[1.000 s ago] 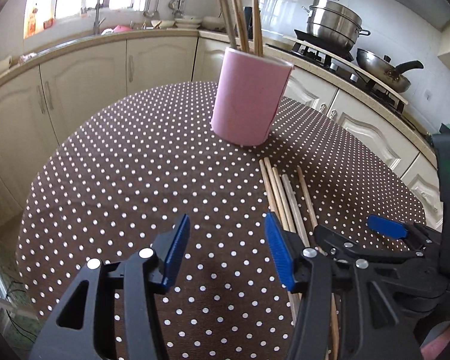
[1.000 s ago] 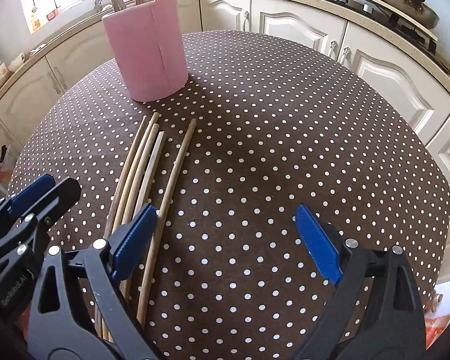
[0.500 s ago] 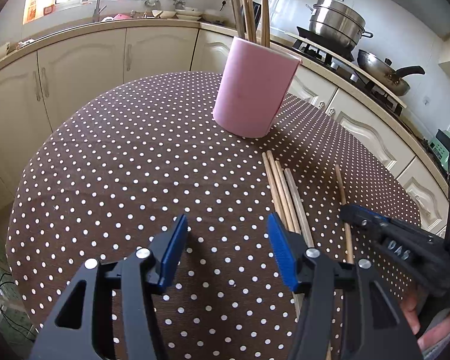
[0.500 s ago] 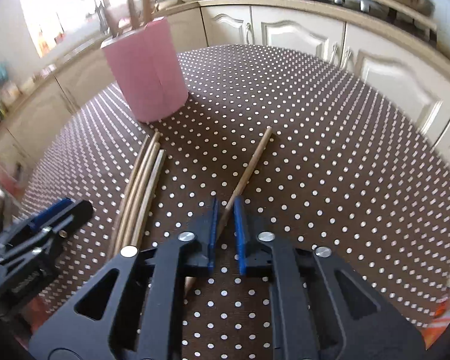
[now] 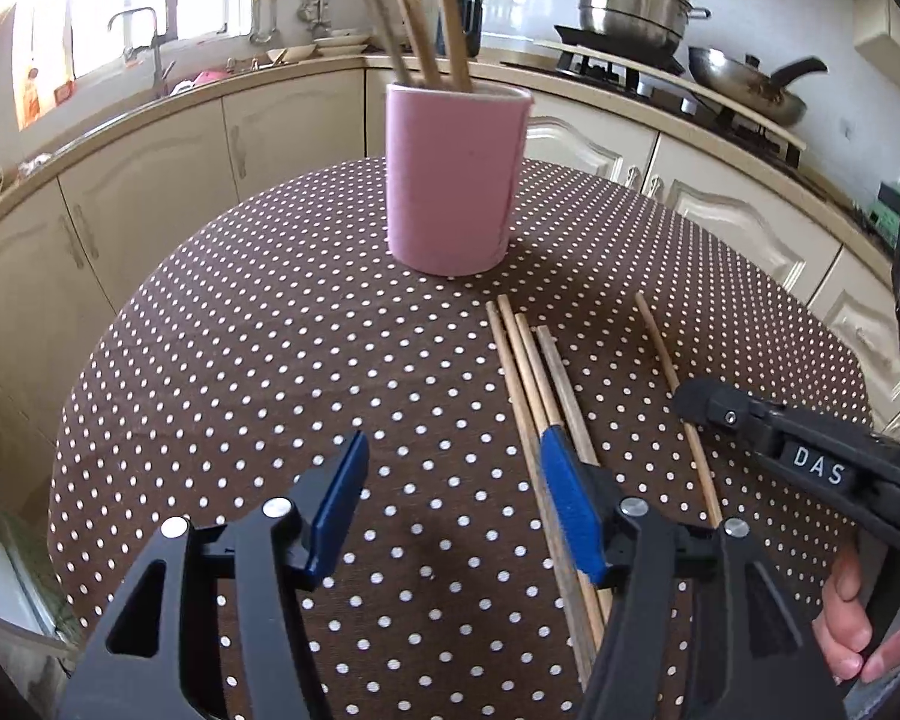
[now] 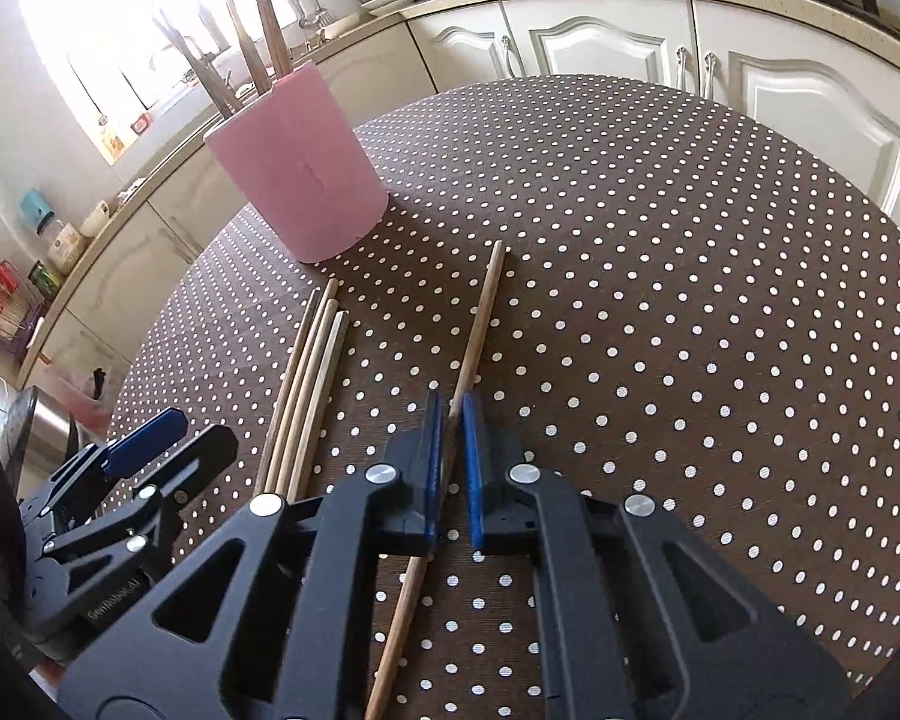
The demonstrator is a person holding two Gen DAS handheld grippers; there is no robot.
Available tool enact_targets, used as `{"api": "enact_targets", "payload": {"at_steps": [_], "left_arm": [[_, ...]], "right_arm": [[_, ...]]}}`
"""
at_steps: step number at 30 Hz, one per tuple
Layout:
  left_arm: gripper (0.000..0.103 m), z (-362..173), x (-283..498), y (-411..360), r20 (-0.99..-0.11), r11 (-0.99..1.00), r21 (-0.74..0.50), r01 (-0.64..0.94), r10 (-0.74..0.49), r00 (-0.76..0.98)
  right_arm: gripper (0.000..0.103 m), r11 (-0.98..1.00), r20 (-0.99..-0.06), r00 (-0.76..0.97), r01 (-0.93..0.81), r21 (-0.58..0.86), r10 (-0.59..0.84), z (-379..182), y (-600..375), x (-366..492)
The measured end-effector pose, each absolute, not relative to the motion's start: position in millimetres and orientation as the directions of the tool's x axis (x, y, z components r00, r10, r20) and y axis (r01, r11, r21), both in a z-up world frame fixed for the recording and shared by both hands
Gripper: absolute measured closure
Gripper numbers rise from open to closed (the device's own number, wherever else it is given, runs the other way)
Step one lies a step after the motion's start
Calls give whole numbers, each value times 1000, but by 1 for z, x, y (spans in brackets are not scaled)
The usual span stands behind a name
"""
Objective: Organize utensils
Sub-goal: 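Close the right tool on a chopstick while the left tool grasps another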
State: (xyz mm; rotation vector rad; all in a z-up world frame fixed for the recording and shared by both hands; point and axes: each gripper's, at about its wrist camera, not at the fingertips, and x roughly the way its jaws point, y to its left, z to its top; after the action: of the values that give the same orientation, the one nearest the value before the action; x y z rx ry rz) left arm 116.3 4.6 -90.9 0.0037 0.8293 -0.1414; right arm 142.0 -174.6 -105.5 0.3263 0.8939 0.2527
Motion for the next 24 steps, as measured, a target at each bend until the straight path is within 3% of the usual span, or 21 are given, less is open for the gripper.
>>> {"api": "enact_targets", "payload": {"at_steps": [9,14,18,19,20,22,24], "left_arm": [[43,-99,130,-11,-773,992,18,128,-67,631],[32,-102,139,-14,-788,994,48,99,-23,616],[32,-103,144,-8,-793,997,28,65,-17,609],[40,-103,144,-8,-788,998,31,58,-11,615],[63,-102,145,-7,-784,998,31,61,-13,620],[88,-101,143,-6,-777,998,37,60,-9,629],[96,-102,143,-1,-777,999,16,34,-9,630]], "right_arm": [[95,881,-688,592,-82,466,419,-111,-198,143],[95,877,-685,590,-84,474,427,-111,-202,143],[95,880,-688,590,-86,467,422,-112,-202,142],[95,883,-690,591,-87,462,419,-112,-203,141],[95,885,-691,592,-87,457,415,-111,-200,141],[95,896,-700,594,-88,435,398,-110,-194,142],[95,912,-711,597,-89,401,371,-108,-188,142]]}}
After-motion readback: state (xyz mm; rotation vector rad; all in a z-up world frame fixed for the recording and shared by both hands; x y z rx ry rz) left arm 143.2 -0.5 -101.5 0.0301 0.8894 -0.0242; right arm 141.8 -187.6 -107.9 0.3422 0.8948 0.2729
